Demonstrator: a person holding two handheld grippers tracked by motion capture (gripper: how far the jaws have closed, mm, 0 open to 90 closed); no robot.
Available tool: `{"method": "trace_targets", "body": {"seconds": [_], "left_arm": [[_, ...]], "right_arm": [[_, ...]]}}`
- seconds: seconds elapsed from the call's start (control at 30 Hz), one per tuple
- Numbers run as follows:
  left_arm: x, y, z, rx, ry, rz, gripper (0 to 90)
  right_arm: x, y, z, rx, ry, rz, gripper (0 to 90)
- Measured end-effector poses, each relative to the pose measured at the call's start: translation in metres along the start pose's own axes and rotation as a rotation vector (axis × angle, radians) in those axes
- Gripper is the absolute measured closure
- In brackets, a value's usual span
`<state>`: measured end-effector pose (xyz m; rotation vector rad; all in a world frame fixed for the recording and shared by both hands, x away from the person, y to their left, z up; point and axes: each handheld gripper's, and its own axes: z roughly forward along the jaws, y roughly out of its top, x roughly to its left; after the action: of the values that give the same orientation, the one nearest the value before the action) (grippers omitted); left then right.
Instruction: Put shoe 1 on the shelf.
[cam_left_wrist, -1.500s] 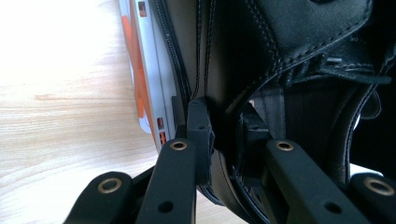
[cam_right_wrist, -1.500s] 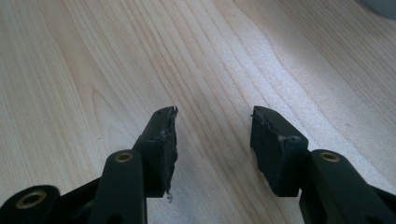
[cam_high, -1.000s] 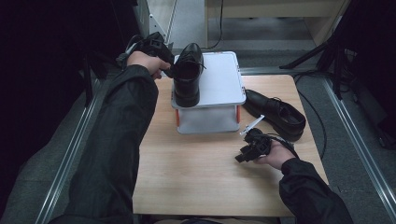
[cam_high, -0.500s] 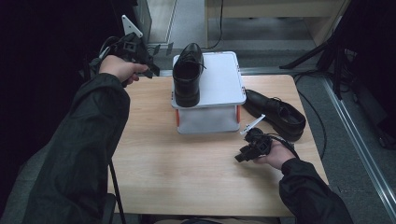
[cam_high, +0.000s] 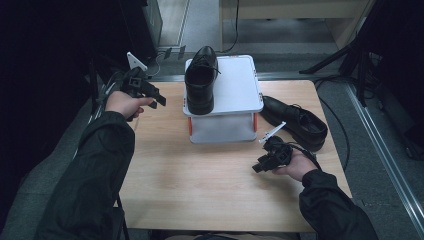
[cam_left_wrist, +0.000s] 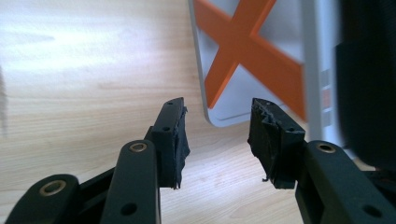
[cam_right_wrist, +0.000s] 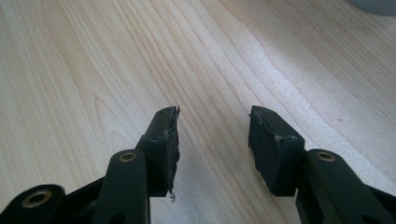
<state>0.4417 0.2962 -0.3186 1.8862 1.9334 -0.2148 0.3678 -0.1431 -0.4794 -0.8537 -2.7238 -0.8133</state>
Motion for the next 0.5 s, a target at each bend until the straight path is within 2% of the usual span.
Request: {"method": "trace_targets", "body": {"seconds": [0.27,0.5], "left_arm": [[0.026,-0.02,0.022,0.013,-0.01,-0.008,52.7],[0.041,-0.039,0.046,0.016,-0.011,-0.009,49.9]], "right_arm": [[-0.001,0.0,0.0,-0.002,0.008,0.004,53.9],[-0.003,0.0,-0.001,-0.013,0.003,0.022,53.9]]}}
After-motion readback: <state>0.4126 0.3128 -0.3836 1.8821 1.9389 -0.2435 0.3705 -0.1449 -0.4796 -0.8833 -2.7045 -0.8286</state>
